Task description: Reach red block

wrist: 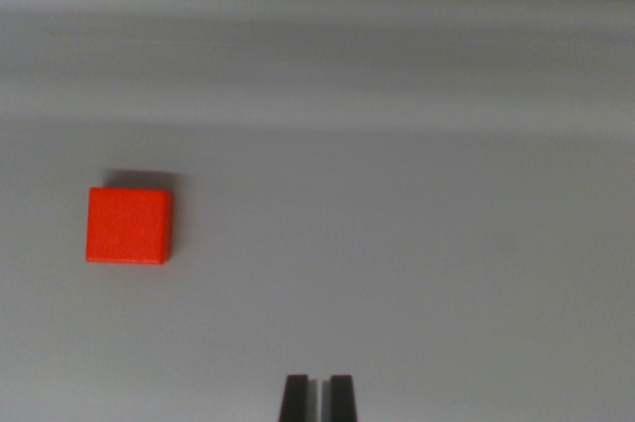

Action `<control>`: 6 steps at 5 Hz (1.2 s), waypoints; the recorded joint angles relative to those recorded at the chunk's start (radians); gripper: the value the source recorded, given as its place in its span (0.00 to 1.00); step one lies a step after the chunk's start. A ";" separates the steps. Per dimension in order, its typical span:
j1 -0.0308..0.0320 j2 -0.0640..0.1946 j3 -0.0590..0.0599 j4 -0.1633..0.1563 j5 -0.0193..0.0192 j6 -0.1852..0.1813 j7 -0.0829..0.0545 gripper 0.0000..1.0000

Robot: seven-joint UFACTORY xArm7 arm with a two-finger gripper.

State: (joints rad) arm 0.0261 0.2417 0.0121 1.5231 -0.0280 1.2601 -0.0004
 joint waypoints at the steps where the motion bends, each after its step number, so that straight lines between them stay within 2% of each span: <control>1: 0.0000 0.000 0.000 0.000 0.0000 0.000 0.000 0.00; 2: 0.0070 0.032 0.007 -0.011 0.0015 -0.044 -0.004 0.00; 3: 0.0070 0.032 0.007 -0.011 0.0015 -0.044 -0.004 0.00; 4: 0.0144 0.066 0.015 -0.023 0.0031 -0.092 -0.007 0.00; 5: 0.0144 0.066 0.015 -0.023 0.0031 -0.092 -0.007 0.00; 6: 0.0218 0.100 0.023 -0.035 0.0046 -0.139 -0.011 0.00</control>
State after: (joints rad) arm 0.0479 0.3415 0.0353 1.4881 -0.0234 1.1211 -0.0118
